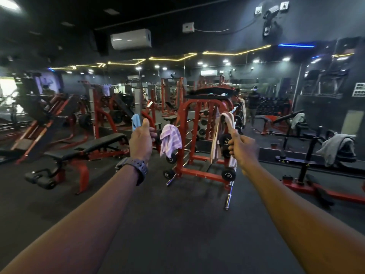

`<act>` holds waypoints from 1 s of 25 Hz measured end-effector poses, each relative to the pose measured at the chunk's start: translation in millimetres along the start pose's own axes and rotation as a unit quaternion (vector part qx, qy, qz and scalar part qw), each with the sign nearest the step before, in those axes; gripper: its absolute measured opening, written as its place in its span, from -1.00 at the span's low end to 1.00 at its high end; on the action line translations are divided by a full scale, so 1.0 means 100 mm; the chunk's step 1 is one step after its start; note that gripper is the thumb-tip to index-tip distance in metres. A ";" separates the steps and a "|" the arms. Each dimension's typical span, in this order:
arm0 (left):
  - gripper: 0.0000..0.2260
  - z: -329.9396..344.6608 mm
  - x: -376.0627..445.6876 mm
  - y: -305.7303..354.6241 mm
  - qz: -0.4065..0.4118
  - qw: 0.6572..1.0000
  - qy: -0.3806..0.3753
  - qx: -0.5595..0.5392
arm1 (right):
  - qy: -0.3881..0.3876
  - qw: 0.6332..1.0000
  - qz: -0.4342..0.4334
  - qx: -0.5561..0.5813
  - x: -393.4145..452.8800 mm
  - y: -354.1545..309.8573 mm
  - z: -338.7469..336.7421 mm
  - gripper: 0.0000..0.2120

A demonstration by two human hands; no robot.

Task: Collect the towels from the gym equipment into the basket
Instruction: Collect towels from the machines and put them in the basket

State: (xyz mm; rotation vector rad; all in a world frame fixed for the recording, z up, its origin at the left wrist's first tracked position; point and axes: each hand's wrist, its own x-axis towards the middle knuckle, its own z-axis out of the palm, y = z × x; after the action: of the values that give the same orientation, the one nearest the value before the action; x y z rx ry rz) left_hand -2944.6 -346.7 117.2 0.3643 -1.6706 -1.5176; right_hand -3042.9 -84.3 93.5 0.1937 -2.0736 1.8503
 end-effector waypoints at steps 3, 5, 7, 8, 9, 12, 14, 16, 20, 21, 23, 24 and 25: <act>-0.54 0.55 0.80 -0.31 -0.011 0.999 -0.036 -0.008 | 0.035 0.999 0.015 -0.004 0.70 0.25 0.28 -0.59; -0.53 0.99 1.26 -0.45 -0.014 0.998 -0.065 -0.015 | 0.066 0.998 0.016 -0.018 1.19 0.38 0.38 -0.58; -0.51 1.43 1.57 -0.55 -0.013 0.996 -0.086 -0.027 | 0.083 0.996 0.017 -0.031 1.60 0.48 0.38 -0.54; -0.51 1.73 1.72 -0.63 -0.013 0.994 -0.101 -0.035 | 0.093 0.995 0.018 -0.035 1.85 0.57 0.35 -0.53; -0.51 2.05 1.85 -0.73 -0.014 0.993 -0.114 -0.039 | 0.105 0.994 0.019 -0.040 2.09 0.68 0.30 -0.53; -0.54 3.04 2.11 -1.03 -0.022 0.984 -0.166 -0.053 | 0.147 0.988 0.024 -0.049 2.79 1.08 0.08 -0.53; -0.55 3.70 2.24 -1.25 -0.020 0.977 -0.200 -0.068 | 0.170 0.984 0.030 -0.045 3.24 1.36 -0.13 -0.53; -0.55 4.37 2.36 -1.43 -0.032 0.970 -0.226 -0.086 | 0.198 0.977 0.049 -0.057 3.65 1.58 -0.42 -0.53; -0.54 5.86 2.47 -1.53 -0.062 0.946 -0.295 -0.119 | 0.285 0.951 0.076 -0.093 4.45 2.03 -1.25 -0.51; -0.54 6.20 2.45 -1.53 -0.065 0.938 -0.316 -0.127 | 0.305 0.944 0.081 -0.101 4.63 2.12 -1.46 -0.51; -0.54 6.78 2.35 -1.56 -0.057 0.923 -0.354 -0.140 | 0.332 0.931 0.095 -0.119 4.90 2.26 -1.80 -0.52; -0.54 7.09 2.30 -1.60 -0.051 0.916 -0.371 -0.143 | 0.346 0.925 0.099 -0.124 5.06 2.34 -1.94 -0.53; -0.55 7.39 2.26 -1.64 -0.046 0.909 -0.388 -0.143 | 0.364 0.918 0.100 -0.124 5.22 2.41 -2.06 -0.53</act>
State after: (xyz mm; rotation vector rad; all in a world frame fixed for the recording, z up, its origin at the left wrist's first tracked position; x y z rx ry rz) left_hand -3671.1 -35.9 104.9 -0.3841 -1.9742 -2.1130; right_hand -3572.2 219.0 67.7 -0.6926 -1.7840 1.4135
